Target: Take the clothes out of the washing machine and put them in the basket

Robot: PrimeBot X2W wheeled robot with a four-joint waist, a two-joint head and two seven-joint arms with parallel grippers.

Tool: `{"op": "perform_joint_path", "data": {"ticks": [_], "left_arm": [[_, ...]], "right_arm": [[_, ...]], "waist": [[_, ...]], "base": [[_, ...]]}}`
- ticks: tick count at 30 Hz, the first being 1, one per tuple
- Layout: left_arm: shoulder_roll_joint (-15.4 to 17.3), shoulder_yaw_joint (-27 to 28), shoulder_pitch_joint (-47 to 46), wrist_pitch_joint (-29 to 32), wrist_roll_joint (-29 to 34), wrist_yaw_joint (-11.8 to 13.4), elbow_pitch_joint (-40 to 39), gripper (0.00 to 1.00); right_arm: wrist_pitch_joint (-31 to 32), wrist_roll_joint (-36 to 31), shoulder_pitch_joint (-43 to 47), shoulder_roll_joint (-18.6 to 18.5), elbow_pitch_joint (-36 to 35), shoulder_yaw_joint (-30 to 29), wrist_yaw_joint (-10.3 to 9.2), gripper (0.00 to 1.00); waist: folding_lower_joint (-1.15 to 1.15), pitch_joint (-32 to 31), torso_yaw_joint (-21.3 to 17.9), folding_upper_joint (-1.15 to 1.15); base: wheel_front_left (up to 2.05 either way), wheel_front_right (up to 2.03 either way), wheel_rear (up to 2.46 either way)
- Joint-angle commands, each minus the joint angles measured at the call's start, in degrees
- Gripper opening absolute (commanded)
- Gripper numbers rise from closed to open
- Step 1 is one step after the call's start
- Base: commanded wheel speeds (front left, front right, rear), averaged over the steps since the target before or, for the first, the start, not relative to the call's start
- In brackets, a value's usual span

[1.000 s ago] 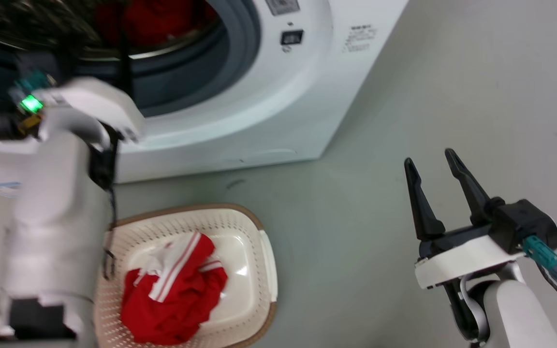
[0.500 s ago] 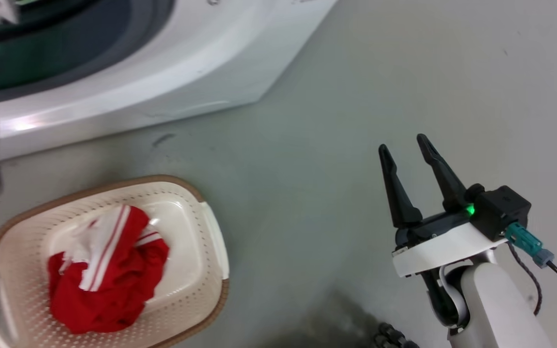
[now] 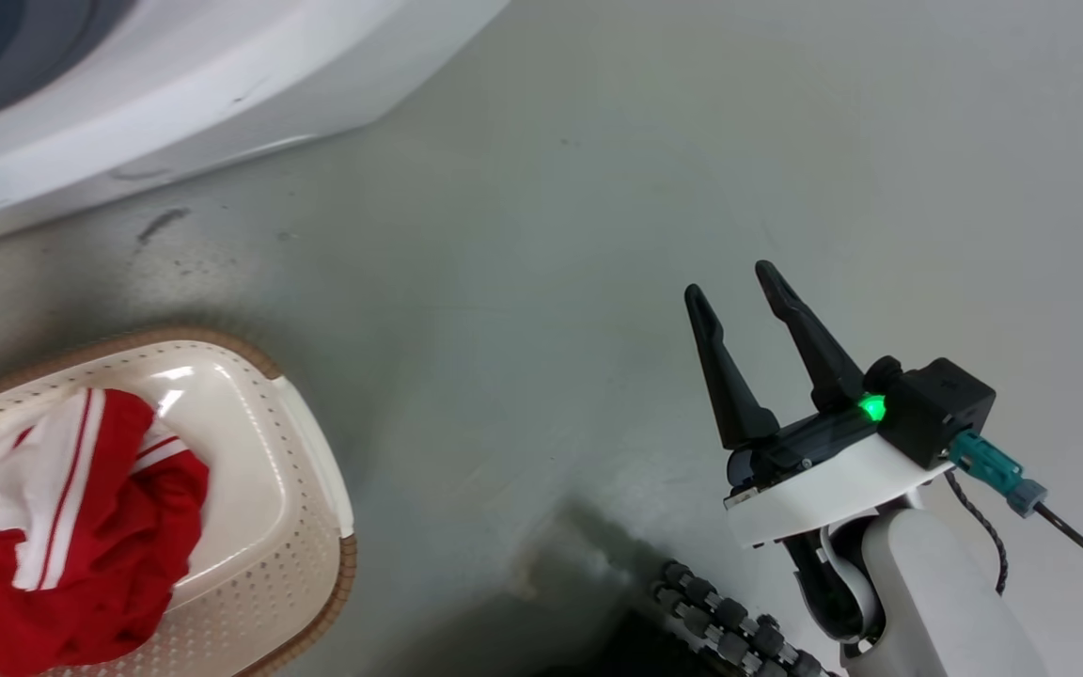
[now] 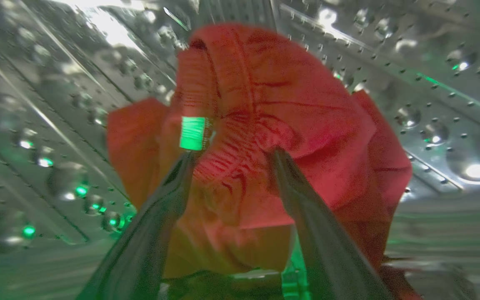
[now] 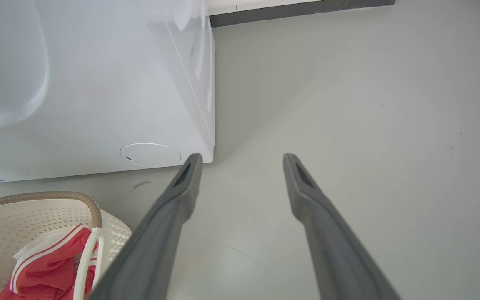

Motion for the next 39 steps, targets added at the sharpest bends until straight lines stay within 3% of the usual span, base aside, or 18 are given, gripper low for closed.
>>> {"op": "perform_joint_path", "data": {"ticks": [1,6,7,8,9,14,18,26,32,39], "left_arm": [[0.5,0.4,-1.2,1.9,-0.6,0.4,-0.2,1.00],[0.9,0.5,-2.2,8.4,-1.2,1.5,-1.0,1.00],[0.8,0.6,-2.3,9.3,-1.4,1.8,-1.5,0.88],[0.6,0.7,-2.3,10.0,-1.7,2.3,-2.0,0.38],[0.6,0.8,-2.1,10.5,-1.7,2.6,-2.7,0.00],[1.1,1.6,0.5,11.3,-2.3,5.2,-6.1,0.00],[1.6,1.7,4.0,8.5,-2.2,6.6,-10.0,0.00],[-0.1,3.2,15.8,-6.8,-3.9,8.9,-14.4,0.00],[-3.8,4.4,23.8,-20.0,-6.5,8.1,-12.3,0.00],[-8.7,4.0,29.6,-30.1,-8.6,5.9,-7.1,0.00]], "right_arm": [[-0.2,0.4,-0.2,0.1,-0.3,0.5,-0.04,1.00],[-0.1,0.9,0.1,0.1,-0.7,1.4,-0.04,1.00],[-0.2,0.9,0.1,0.1,-0.8,1.4,-0.04,1.00],[-0.1,0.9,0.3,0.1,-0.9,1.5,-0.04,1.00],[-0.1,1.0,0.4,0.1,-0.9,1.6,-0.04,1.00],[-0.1,1.4,0.3,0.1,-0.7,1.9,-0.04,1.00],[-0.1,1.2,-0.1,0.1,-0.4,1.9,-0.04,1.00],[-0.1,-1.0,0.0,0.1,0.8,0.3,-0.04,1.00],[-0.1,-3.6,1.7,0.0,2.5,-1.8,-0.04,1.00],[0.0,-6.3,4.2,0.0,4.1,-4.2,-0.04,1.00]], "waist": [[-0.01,1.4,-1.2,0.00],[-0.01,1.8,-1.8,0.00],[-0.01,1.8,-1.8,0.00],[-0.01,1.8,-1.9,0.00],[-0.01,1.8,-1.9,0.00],[-0.01,1.2,-2.1,0.00],[-0.01,-0.3,-2.1,0.00],[-0.01,-7.1,0.3,0.00],[-0.01,-15.3,3.4,0.00],[-0.01,-24.8,7.4,0.00]], "base": [[0.00,0.00,0.00],[0.00,0.00,0.00],[0.00,0.00,0.00],[0.00,0.00,0.00],[0.00,0.00,0.00],[0.00,0.00,0.00],[0.00,0.00,0.00],[0.00,0.00,0.00],[0.00,0.00,0.00],[0.00,0.00,0.00]]}}
